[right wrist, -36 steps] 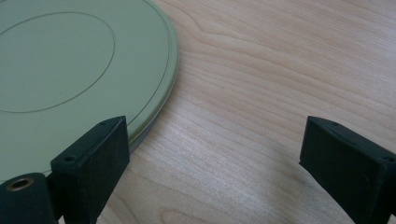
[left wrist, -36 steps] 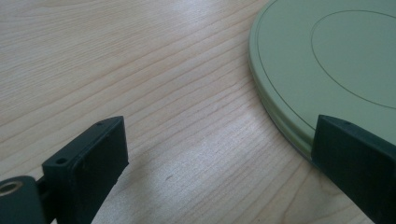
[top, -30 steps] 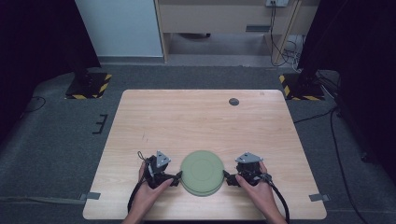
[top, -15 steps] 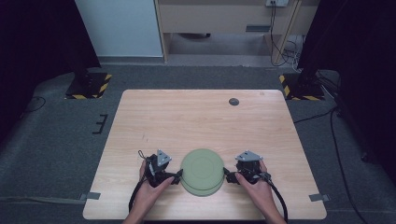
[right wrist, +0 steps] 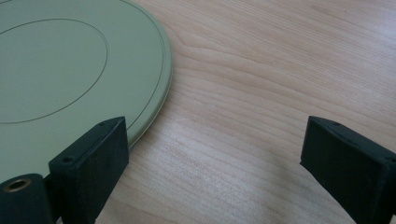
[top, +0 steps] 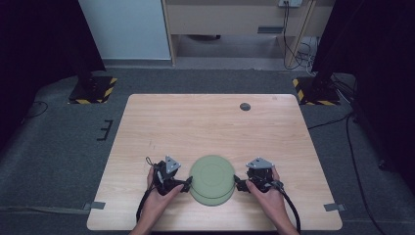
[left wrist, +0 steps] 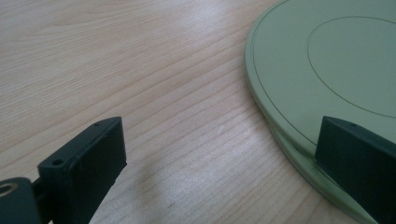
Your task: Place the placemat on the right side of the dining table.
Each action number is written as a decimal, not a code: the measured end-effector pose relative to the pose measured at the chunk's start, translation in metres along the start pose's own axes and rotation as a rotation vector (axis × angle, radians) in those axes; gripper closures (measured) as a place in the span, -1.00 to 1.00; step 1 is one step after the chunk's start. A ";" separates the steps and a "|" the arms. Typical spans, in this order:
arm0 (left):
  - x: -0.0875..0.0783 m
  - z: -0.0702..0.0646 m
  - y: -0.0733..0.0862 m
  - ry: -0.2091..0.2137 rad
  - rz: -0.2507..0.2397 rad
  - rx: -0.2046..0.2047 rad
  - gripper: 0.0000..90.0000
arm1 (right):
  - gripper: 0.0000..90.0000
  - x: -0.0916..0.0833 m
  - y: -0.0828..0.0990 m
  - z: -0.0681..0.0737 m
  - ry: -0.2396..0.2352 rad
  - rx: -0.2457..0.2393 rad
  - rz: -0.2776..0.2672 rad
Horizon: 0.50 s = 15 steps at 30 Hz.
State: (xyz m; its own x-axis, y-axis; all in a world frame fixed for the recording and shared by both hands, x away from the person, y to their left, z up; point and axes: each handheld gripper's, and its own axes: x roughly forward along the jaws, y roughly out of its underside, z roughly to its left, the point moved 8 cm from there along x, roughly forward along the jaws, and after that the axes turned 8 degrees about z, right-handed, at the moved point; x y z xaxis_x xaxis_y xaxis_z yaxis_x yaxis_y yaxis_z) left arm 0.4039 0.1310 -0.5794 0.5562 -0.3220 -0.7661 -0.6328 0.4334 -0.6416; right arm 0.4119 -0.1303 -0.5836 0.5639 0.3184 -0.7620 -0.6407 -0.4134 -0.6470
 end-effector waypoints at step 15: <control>0.000 0.000 -0.002 0.000 -0.015 -0.003 -0.95 | -0.85 -0.001 0.000 0.002 -0.018 0.001 0.004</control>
State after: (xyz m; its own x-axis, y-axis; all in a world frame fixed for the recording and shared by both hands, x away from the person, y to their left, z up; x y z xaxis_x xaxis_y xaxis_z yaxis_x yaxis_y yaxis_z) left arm 0.4047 0.1300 -0.5779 0.5659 -0.3281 -0.7564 -0.6258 0.4263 -0.6532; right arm 0.4102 -0.1291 -0.5831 0.5514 0.3322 -0.7652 -0.6435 -0.4143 -0.6436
